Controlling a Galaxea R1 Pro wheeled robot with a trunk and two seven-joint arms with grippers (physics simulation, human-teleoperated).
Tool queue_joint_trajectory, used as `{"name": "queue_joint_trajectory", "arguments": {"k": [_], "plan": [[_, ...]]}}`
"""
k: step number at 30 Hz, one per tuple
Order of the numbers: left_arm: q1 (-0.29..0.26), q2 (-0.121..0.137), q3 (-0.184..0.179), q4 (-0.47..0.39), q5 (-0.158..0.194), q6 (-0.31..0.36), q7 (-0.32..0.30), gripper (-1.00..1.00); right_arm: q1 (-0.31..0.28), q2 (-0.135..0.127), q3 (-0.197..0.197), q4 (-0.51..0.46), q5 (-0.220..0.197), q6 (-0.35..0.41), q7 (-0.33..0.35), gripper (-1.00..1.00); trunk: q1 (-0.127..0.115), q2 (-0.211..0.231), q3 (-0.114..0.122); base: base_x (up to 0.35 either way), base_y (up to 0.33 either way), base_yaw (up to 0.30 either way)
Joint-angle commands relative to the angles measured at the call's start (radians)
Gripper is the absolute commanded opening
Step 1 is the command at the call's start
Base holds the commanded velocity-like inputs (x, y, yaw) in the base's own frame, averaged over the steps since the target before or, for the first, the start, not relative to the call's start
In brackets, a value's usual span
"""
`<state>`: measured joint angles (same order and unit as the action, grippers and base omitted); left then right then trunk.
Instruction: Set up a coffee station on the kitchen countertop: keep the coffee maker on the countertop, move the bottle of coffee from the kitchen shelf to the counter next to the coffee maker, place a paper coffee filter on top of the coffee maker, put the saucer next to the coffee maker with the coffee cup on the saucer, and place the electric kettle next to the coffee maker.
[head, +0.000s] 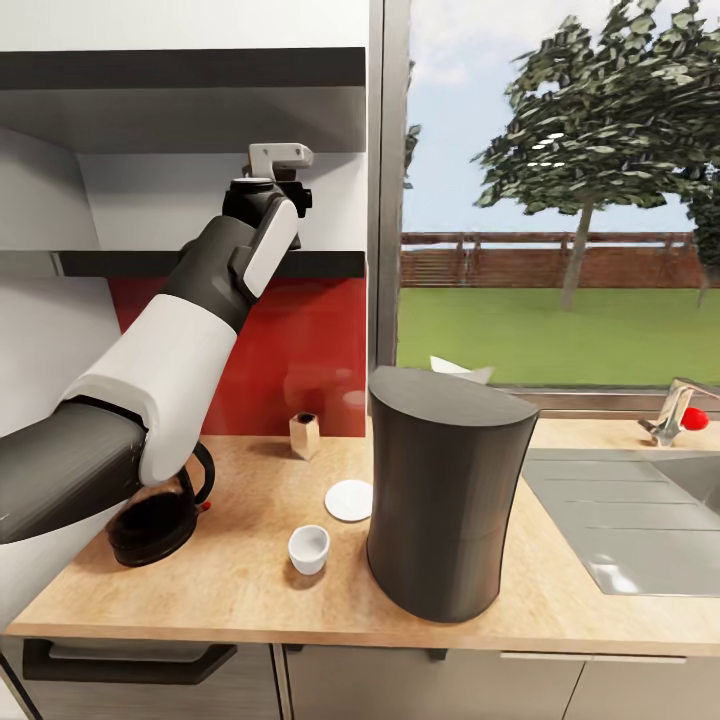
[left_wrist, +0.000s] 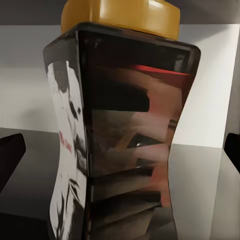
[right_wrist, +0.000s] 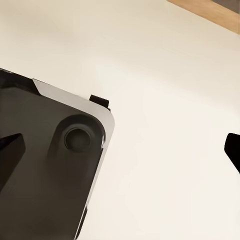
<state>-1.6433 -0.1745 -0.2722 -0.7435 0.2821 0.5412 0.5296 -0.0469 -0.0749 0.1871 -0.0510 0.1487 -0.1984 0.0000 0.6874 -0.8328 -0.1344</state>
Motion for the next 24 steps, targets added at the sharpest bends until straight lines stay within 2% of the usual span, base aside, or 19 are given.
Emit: {"name": "queue_joint_trajectory", "arguments": {"k": [1,13,24], "plan": [[-0.001,0.000,-0.002,-0.001,0.009,0.002,0.009,1.00,-0.001,0.000,0.000,0.000,0.008,-0.003,0.000,1.00,0.000,-0.001,-0.002,0.009,0.004,0.000],[-0.001,0.000,-0.002,0.000,0.009,0.003,0.009,1.00,-0.001,0.000,0.000,0.000,0.008,-0.003,0.000,1.00,0.000,-0.001,-0.002,0.088,0.013,0.000],[-0.001,0.000,-0.002,0.001,0.009,0.003,0.009,1.00,-0.001,0.000,0.000,0.000,0.008,-0.003,0.000,1.00,0.000,-0.001,-0.002,0.023,0.002,0.000]]}}
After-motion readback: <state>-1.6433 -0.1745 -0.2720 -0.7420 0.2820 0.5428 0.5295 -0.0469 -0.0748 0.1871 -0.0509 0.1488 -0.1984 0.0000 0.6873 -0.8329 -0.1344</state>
